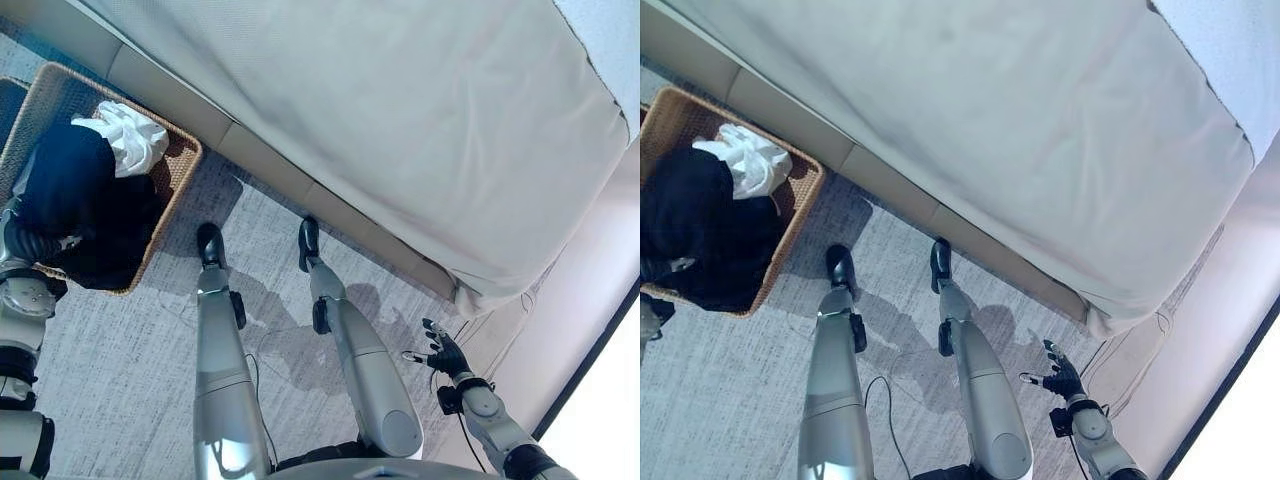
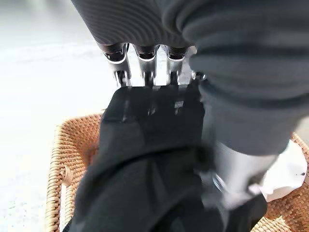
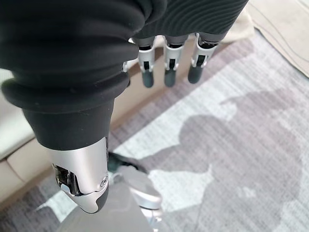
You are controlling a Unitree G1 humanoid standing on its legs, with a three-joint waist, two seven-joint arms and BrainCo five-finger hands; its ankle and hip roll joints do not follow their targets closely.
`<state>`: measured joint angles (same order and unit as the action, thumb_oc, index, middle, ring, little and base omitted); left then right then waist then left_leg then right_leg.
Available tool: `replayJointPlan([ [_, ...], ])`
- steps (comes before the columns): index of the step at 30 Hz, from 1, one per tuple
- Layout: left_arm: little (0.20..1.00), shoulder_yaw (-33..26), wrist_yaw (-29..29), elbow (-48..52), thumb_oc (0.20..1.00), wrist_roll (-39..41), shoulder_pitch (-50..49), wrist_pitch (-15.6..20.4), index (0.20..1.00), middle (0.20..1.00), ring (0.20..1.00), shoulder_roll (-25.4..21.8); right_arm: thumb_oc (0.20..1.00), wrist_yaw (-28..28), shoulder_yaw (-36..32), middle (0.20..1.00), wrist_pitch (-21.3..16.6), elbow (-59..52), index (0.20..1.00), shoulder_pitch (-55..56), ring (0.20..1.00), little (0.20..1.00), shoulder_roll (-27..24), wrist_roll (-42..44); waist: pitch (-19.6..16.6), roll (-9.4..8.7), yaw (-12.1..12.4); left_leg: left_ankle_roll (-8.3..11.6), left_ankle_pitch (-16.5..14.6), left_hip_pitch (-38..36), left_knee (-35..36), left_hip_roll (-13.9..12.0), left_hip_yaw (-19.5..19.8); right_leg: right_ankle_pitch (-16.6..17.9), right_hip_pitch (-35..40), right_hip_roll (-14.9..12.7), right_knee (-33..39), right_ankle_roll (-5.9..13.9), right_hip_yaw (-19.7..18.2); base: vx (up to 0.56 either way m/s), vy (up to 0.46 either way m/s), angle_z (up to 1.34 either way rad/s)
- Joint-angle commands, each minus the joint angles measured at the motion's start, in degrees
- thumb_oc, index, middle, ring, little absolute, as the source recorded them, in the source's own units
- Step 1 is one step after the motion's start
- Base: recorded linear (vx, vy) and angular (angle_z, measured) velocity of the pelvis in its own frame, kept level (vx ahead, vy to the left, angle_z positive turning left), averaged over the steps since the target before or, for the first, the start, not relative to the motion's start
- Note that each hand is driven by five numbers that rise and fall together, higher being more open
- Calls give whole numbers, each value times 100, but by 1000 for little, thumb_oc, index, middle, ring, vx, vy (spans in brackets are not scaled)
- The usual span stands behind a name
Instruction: Pick up clothes into the bucket
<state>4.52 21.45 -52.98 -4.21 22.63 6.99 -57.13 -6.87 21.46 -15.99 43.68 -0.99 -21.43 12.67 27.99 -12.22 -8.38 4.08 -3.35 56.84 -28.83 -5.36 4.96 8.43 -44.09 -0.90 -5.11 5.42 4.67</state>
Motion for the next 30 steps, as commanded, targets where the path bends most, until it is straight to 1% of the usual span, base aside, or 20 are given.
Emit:
replayJointPlan([
  [1, 1000, -521, 185, -96, 1000, 509, 58, 57, 1000, 1000, 1000, -482, 1000, -69, 273, 1000, -74, -95, 1000, -40, 1000, 1000, -199, 205, 180, -714, 318, -137, -449, -317, -218, 328, 32, 151, 205, -334, 220, 424, -162, 0, 0, 0],
  [5, 1000, -590, 228, -49, 1000, 669, 57, 87, 1000, 1000, 1000, -390, 1000, -89, 251, 1000, -69, -137, 1000, -17, 1000, 1000, -221, 195, 180, -671, 329, -137, -414, -374, -141, 345, 43, 139, 225, -350, 211, 421, -151, -5, 0, 3],
  [6, 1000, -676, 275, 27, 1000, 780, 24, 122, 1000, 1000, 1000, -337, 1000, -100, 233, 1000, -65, -133, 1000, -10, 1000, 1000, -217, 192, 180, -637, 332, -137, -356, -420, -50, 372, 42, 135, 237, -375, 202, 424, -138, -84, -2, 3],
  [7, 1000, -739, 311, 72, 1000, 841, 75, 141, 1000, 1000, 1000, -317, 1000, -104, 189, 1000, -64, -126, 1000, -65, 1000, 1000, -201, 184, 180, -654, 288, -147, -105, -275, 33, 433, -3, 271, 67, -451, 200, 401, -132, -19, -3, 4],
  [8, 1000, -754, 337, 100, 1000, 902, -10, 157, 1000, 1000, 1000, -287, 1000, -110, 222, 1000, -62, -120, 1000, -9, 1000, 1000, -209, 182, 180, -597, 357, -133, -312, -477, 26, 374, 44, 135, 265, -389, 196, 421, -122, -81, -15, 10],
  [9, 1000, -804, 363, 117, 1000, 960, 42, 174, 1000, 1000, 1000, -279, 1000, -124, 180, 1000, -65, -107, 1000, -64, 1000, 1000, -200, 179, 180, -614, 312, -145, -64, -329, 100, 444, -5, 265, 108, -470, 193, 399, -122, -20, -10, 9],
  [10, 1000, -807, 365, 120, 1000, 971, 33, 180, 1000, 1000, 1000, -266, 1000, -142, 167, 1000, -54, -75, 1000, -69, 1000, 1000, -197, 159, 180, -582, 330, -139, -33, -377, 163, 454, -1, 259, 135, -482, 191, 405, -111, -24, -13, 17],
  [11, 1000, -815, 366, 133, 1000, 958, -65, 172, 1000, 1000, 1000, -247, 1000, -157, 191, 1000, -45, -65, 1000, -4, 1000, 1000, -200, 135, 180, -510, 404, -123, -234, -591, 164, 404, 58, 110, 342, -428, 178, 428, -93, -28, -10, 9],
  [12, 1000, -851, 384, 172, 1000, 950, -33, 174, 1000, 1000, 1000, -225, 1000, -167, 136, 1000, -37, -80, 1000, -60, 1000, 1000, -195, 120, 180, -508, 373, -132, 19, -469, 248, 475, 10, 234, 198, -505, 170, 408, -81, -27, -10, 11],
  [15, 1000, -908, 442, 230, 1000, 1040, -98, 200, 1000, 1000, 1000, -50, 1000, -214, 51, 1000, -16, -13, 1000, -55, 1000, 1000, -159, 104, 180, -385, 432, -131, 100, -691, 410, 505, 15, 162, 320, -547, 76, 408, -51, -45, -18, 5],
  [17, 1000, -998, 482, 334, 1000, 1225, -216, 262, 1000, 1000, 1000, 229, 1000, -269, -35, 1000, 15, 9, 1000, -37, 1000, 1000, -153, 43, 180, -226, 514, -134, 170, -992, 595, 546, 15, 40, 470, -576, -99, 398, -13, -18, -11, 8],
  [18, 1000, -1074, 519, 574, 1000, 1429, -393, 335, 1000, 1000, 1000, 553, 1000, -359, -194, 1000, 31, 12, 1000, -19, 1000, 1000, -183, 0, 180, -26, 592, -143, 238, -1266, 780, 587, 13, -113, 590, -618, -350, 379, 8, -13, -7, 8],
  [19, 1000, -1078, 521, 581, 1000, 1427, -401, 332, 1000, 1000, 1000, 559, 1000, -359, -193, 1000, 32, 10, 1000, -15, 1000, 1000, -187, 0, 180, -23, 587, -143, 241, -1275, 789, 590, 15, -116, 595, -621, -351, 379, 10, -18, -2, 7],
  [20, 1000, -1075, 600, 644, 1000, 1609, -409, 425, 1000, 1000, 1000, 770, 1000, -395, -268, 1000, 41, 23, 1000, -11, 1000, 1000, -187, 5, 180, 87, 614, -135, 288, -1437, 891, 611, 28, -215, 655, -642, -499, 364, -7, -10, -19, 18],
  [22, 1000, -837, 492, 810, 1000, 1677, -503, 576, 1000, 1000, 1000, 1260, 1000, -535, -509, 1000, 62, 186, 1000, -65, 1000, 1000, -238, 19, 180, 396, 655, -130, 388, -1765, 1106, 714, 89, -444, 828, -728, -759, 309, 52, -11, 20, 22],
  [24, 1000, -702, 493, 953, 1000, 1792, -551, 741, 1000, 1000, 1000, 1736, 1000, -617, -644, 1000, 67, 205, 1000, -71, 1000, 1000, -247, -22, 180, 605, 654, -120, 456, -2093, 1277, 761, 93, -623, 1004, -761, -965, 256, 79, -12, 50, 26],
  [25, 1000, -555, 18, 1101, 1000, 2364, -756, 991, 1000, 1000, 1000, 2193, 1000, -651, -837, 1000, 82, 293, 1000, -100, 1000, 1000, -254, 8, 180, 809, 645, -121, 488, -2500, 1420, 789, 115, -764, 1316, -790, -1097, 234, 106, 5, 26, 28],
  [27, 1000, -474, -205, 1007, 1000, 2585, -783, 1064, 1000, 1000, 1000, 2366, 1000, -647, -915, 1000, 72, 338, 1000, -118, 1000, 1000, -252, 51, 180, 881, 631, -115, 499, -2703, 1489, 791, 118, -825, 1478, -789, -1136, 227, 104, 11, 0, 16],
  [29, 1000, -45, -1067, 633, 1000, 2831, -861, 1028, 1000, 1000, 1000, 2820, 1000, -550, -1175, 1000, 69, 621, 1000, -283, 1000, 1000, -304, 153, 180, 1140, 539, -111, 484, -3413, 1641, 788, 133, -1032, 2053, -789, -1342, 192, 75, 78, 14, 12],
  [30, 1000, -46, -1067, 632, 1000, 2831, -854, 1029, 1000, 1000, 1000, 2820, 1000, -550, -1178, 1000, 69, 622, 1000, -289, 1000, 1000, -305, 153, 180, 1144, 538, -111, 504, -3406, 1654, 787, 136, -1011, 2049, -788, -1325, 193, 79, 86, -3, 7],
])
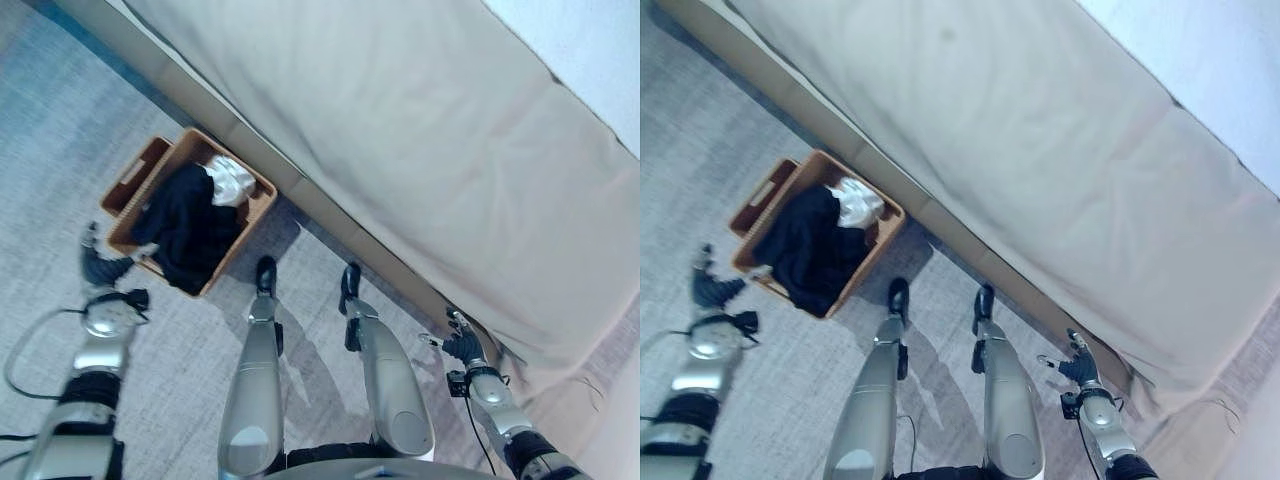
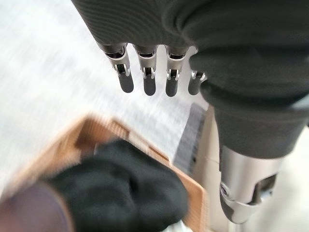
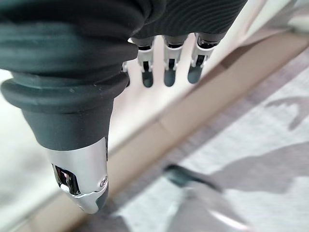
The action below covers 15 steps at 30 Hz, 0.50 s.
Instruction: Pick up clothes into the bucket
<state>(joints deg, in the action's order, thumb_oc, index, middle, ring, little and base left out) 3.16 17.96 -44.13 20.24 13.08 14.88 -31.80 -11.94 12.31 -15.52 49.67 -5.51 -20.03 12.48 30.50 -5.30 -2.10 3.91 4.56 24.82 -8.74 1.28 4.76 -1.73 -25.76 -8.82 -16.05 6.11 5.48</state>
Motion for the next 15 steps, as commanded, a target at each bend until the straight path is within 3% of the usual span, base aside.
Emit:
replayJointPlan([
  [1, 1000, 181, -863, -302, 1000, 371, 64, 229, 1000, 1000, 1000, 396, 1000, -26, -323, 1000, 37, 26, 1000, 168, 1000, 1000, -457, 125, -70, 516, -125, -88, -304, -442, -296, 125, 161, -56, 432, 4, -243, 116, -20, 60, -37, 5],
  [7, 1000, 310, -1421, -253, 1000, 475, -626, 235, 1000, 1000, 1000, 1080, 1000, 193, -493, 1000, 95, 227, 1000, 343, 1000, 1000, -407, -63, -843, 809, -150, -55, -359, -1266, -23, 77, 250, -262, 1245, 122, -101, 38, 13, 147, -97, 3],
  [15, 1000, 406, -1416, -934, 1000, -230, -1235, 161, 1000, 1000, 1000, 1657, 1000, 351, -566, 1000, 170, 574, 1000, 670, 1000, 1000, -172, -125, -1659, 810, -63, -14, -507, -2005, 78, 27, 303, -350, 2167, 254, 340, -51, 105, 99, -102, 4],
])
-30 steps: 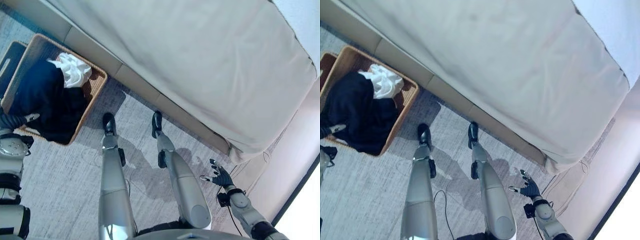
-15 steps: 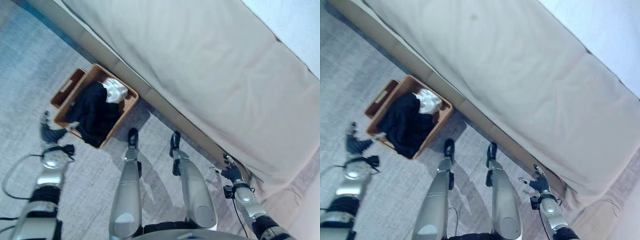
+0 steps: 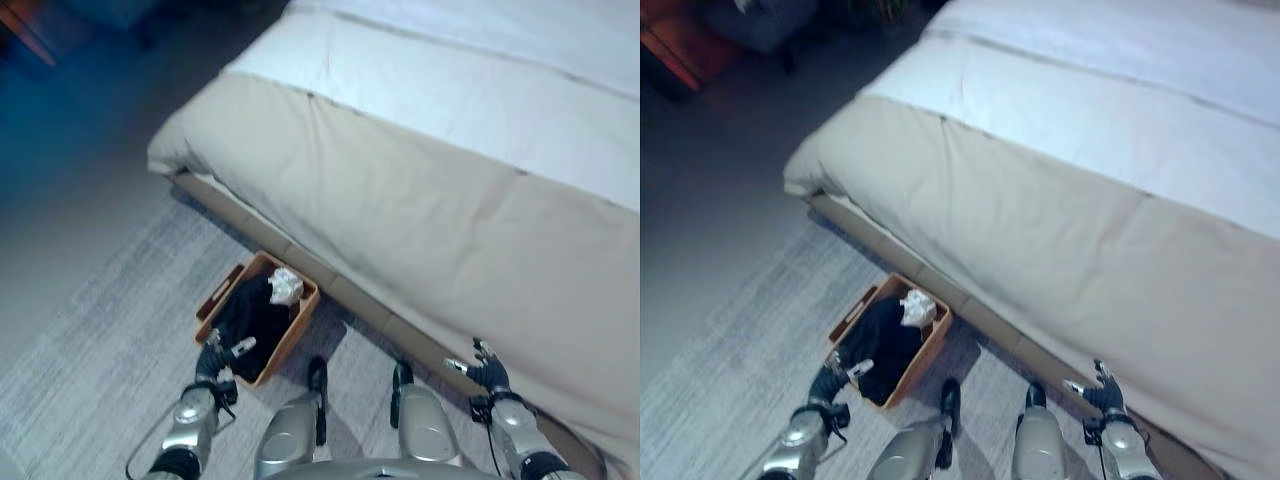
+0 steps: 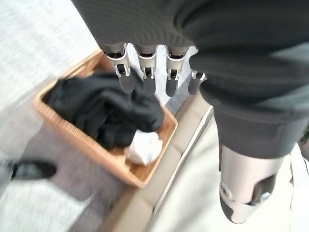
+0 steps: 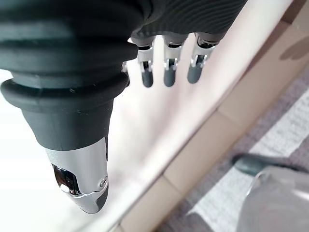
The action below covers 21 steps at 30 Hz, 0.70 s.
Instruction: Pick up clothes into the bucket
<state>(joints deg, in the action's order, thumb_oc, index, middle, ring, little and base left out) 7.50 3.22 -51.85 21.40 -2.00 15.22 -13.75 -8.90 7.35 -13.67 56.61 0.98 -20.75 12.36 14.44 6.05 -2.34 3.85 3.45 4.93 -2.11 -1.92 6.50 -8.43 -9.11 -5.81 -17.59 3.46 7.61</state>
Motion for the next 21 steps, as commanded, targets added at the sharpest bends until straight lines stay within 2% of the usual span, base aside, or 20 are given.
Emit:
replayJointPlan([
  [1, 1000, -13, 45, -234, 1000, -422, 219, 92, 1000, 1000, 1000, -82, 1000, 72, -69, 1000, -6, -78, 1000, 53, 1000, 1000, -89, -121, -144, -350, -25, 1, -426, -64, -617, 351, 134, 332, 611, -31, 581, 199, -116, 70, -68, 8],
  [10, 1000, 267, 12, -949, 1000, -1294, -133, -18, 1000, 1000, 1000, 244, 1000, 193, 92, 1000, 30, 413, 1000, 304, 1000, 1000, 297, 0, -670, -567, 35, 29, -519, -537, -436, 214, -27, 474, 1401, 109, 1451, 176, -72, 44, -28, 2],
  [21, 1000, -147, -91, -1757, 1000, -867, -224, -181, 1000, 1000, 1000, 503, 1000, 543, 140, 1000, 66, 684, 1000, 440, 1000, 1000, 682, 563, -879, -703, -24, -54, -574, -945, -88, 234, -219, 518, 1619, 50, 1479, 235, -180, 33, 12, -6],
])
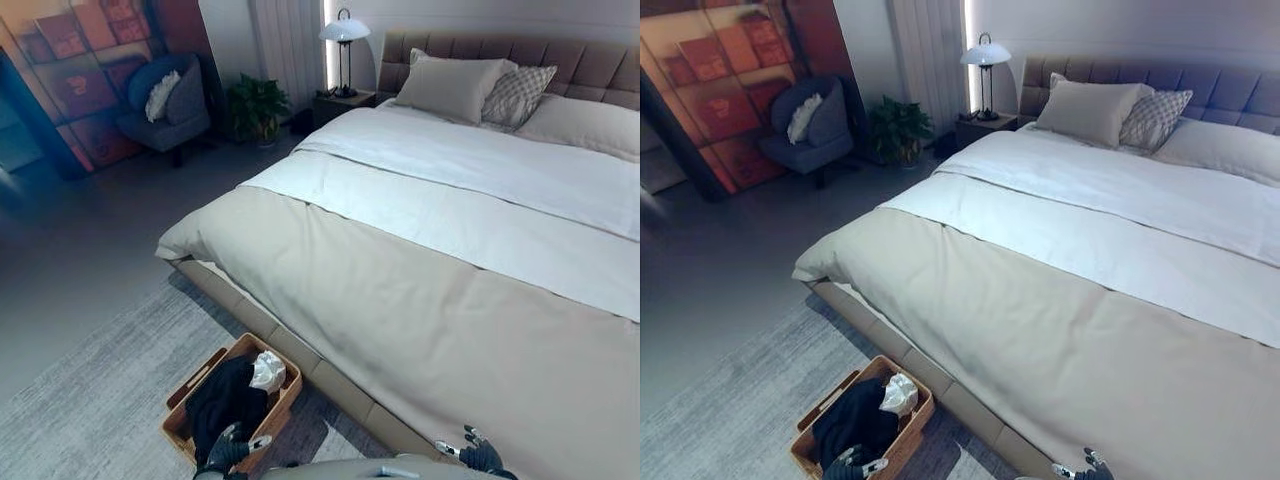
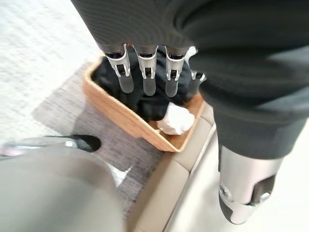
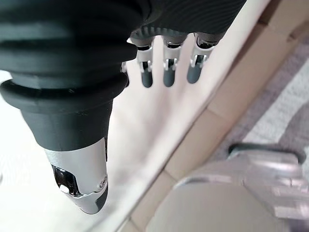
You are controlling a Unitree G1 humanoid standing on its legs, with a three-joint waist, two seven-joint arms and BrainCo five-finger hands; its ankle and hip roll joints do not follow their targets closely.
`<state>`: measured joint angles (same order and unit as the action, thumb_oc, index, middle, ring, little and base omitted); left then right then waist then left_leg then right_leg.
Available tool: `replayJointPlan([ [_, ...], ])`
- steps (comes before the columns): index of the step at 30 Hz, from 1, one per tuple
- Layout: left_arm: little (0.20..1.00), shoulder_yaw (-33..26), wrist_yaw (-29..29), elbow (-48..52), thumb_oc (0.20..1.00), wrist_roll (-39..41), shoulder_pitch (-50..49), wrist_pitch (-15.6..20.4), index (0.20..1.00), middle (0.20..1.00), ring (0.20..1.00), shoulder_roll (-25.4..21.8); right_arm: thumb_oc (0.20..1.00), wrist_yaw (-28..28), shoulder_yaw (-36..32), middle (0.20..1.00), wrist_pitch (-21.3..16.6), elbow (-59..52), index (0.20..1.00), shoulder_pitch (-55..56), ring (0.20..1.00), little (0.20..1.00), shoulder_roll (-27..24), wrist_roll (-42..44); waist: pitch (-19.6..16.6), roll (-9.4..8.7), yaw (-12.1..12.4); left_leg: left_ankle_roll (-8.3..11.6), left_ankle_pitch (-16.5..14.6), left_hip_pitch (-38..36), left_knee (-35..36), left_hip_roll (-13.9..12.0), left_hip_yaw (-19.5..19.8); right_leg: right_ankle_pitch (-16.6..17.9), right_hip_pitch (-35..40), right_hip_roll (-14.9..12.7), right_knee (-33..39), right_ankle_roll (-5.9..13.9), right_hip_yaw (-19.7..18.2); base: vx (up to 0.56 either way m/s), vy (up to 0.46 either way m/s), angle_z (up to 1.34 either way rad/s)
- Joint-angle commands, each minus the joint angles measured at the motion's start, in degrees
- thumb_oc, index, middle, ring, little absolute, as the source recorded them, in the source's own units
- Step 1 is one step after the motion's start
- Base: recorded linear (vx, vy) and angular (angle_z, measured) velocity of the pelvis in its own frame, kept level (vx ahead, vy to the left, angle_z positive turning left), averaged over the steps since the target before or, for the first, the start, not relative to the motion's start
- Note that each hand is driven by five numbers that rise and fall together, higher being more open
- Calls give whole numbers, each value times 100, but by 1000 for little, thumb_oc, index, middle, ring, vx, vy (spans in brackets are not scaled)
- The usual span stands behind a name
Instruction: Pick up clothes into the bucket
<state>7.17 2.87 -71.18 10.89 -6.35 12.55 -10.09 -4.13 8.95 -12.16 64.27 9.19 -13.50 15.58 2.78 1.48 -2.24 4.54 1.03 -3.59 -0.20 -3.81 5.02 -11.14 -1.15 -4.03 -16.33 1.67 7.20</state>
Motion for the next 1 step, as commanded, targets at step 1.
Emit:
replayJointPlan([
  [1, 1000, -105, -78, 197, 1000, 205, 223, 94, 1000, 1000, 1000, 141, 1000, 65, 5, 1000, -73, -32, 1000, -387, 1000, 1000, -40, 192, 279, -242, -41, -136, -346, -100, -279, 430, -86, 813, 822, -140, 1379, 427, -158, 9, 23, -13],
])
